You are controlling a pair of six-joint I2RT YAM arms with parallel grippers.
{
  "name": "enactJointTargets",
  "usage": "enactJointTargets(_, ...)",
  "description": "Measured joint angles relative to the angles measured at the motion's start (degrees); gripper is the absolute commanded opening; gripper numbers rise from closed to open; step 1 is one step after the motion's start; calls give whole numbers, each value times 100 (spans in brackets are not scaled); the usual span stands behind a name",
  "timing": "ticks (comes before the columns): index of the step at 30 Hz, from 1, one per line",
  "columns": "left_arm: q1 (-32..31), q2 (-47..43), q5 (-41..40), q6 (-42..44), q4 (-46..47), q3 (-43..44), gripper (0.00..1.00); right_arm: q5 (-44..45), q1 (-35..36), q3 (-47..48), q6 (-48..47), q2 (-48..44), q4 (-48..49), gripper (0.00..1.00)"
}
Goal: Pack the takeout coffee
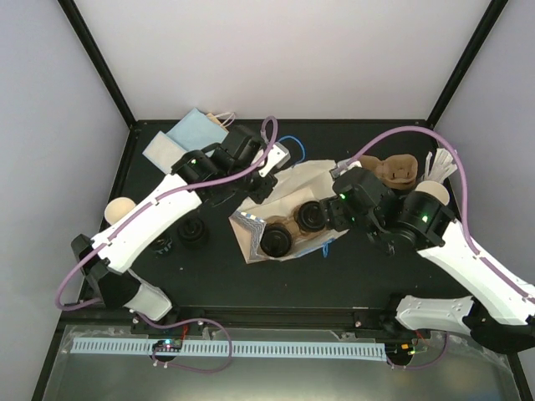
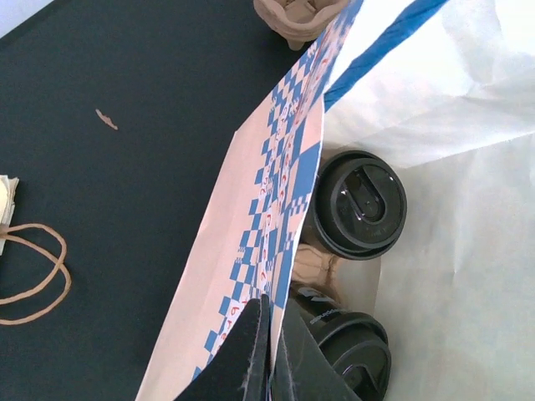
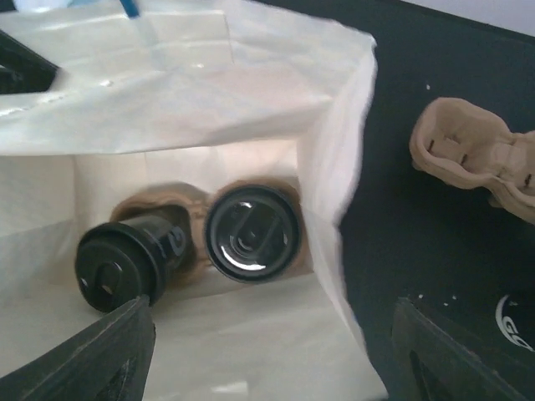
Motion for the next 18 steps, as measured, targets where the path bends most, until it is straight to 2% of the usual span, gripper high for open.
enactJointTargets(11, 579, 752, 422, 227, -11, 483, 2, -251, -1152, -31, -328, 81, -87, 86)
enactJointTargets(18, 1191, 1370, 748, 264, -111, 925, 3, -267, -1974, -42, -417, 57, -15, 86)
